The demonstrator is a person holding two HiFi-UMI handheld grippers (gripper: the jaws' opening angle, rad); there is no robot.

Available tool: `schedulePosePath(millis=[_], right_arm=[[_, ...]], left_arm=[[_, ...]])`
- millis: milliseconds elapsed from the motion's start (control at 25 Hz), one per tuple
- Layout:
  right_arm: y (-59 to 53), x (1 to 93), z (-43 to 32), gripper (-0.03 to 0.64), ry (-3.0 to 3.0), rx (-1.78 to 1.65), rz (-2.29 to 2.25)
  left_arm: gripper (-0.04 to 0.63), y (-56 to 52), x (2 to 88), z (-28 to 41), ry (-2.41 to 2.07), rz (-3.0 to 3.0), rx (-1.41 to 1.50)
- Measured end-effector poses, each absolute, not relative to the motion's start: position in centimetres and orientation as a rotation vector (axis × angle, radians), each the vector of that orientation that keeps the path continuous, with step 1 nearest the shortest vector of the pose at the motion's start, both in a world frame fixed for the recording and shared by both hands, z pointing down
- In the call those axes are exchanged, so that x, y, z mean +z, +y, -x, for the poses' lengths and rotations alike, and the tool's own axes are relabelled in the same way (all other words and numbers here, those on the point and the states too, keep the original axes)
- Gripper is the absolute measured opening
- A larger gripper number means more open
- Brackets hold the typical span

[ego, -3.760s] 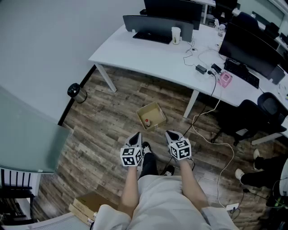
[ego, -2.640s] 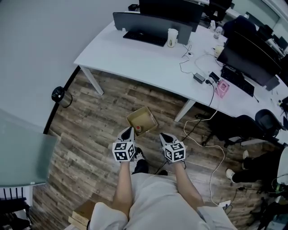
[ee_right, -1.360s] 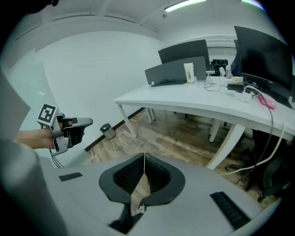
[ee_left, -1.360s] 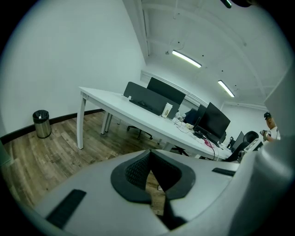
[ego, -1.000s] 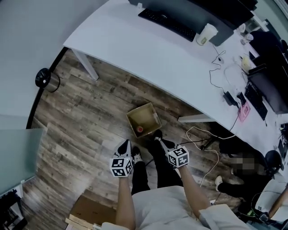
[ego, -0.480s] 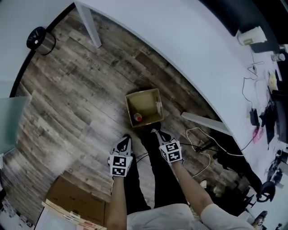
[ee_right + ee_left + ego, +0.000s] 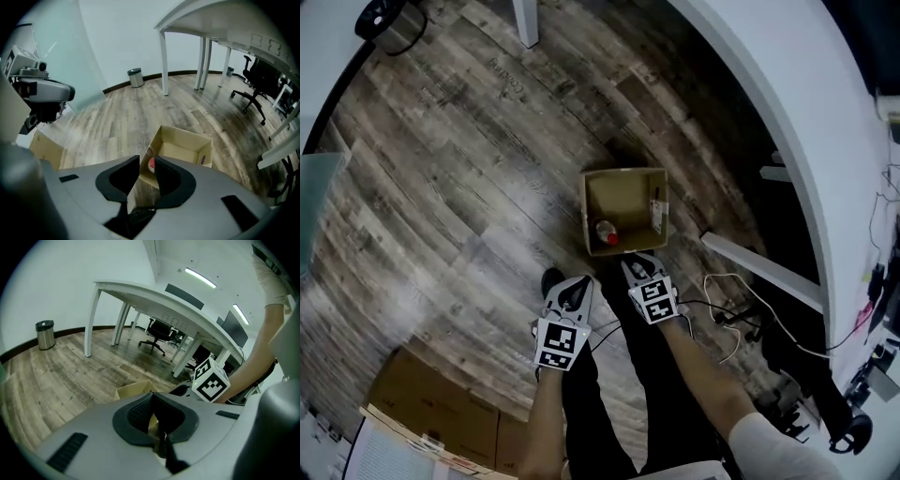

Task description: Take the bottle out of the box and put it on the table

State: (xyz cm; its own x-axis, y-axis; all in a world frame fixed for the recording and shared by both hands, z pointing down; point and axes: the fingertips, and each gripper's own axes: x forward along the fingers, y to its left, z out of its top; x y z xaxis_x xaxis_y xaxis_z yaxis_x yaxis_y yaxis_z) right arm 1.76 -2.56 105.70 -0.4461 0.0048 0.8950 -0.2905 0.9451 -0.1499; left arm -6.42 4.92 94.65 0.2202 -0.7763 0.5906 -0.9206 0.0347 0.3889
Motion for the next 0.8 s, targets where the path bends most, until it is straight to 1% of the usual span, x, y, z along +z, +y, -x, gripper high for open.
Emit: schedulePosePath(millis=[160,440,640,760,800], right_arm=[[-2.8,111.0,-1.2,0.194,-1.952,0.358,-0.175],[-2.6,117.2,0.2,0.241,-1.895,0.282,-0.061],[-2.2,120.3,0.2,0.249,-1.817,0.256,-0.025],[-1.9,121.0,1.0,0.246,-1.789,0.150,0.011],[-1.9,121.0,1.3,0.192,-1.779,0.100,0.024]], left_arm=[[0.015,5.4,98.0,7.6,-1.621,-1.728,0.214],[0.015,7.2,101.7,8.7,-1.674,-1.684,0.194],[0.015,9.5,102.4,8.8,-1.697,-1.628,0.171],[0.015,10.4,102.3,9.7,-1.726,-1.622,0.165],[0.015,10.9,102.5,9.8,-1.731,-1.613,0.162]])
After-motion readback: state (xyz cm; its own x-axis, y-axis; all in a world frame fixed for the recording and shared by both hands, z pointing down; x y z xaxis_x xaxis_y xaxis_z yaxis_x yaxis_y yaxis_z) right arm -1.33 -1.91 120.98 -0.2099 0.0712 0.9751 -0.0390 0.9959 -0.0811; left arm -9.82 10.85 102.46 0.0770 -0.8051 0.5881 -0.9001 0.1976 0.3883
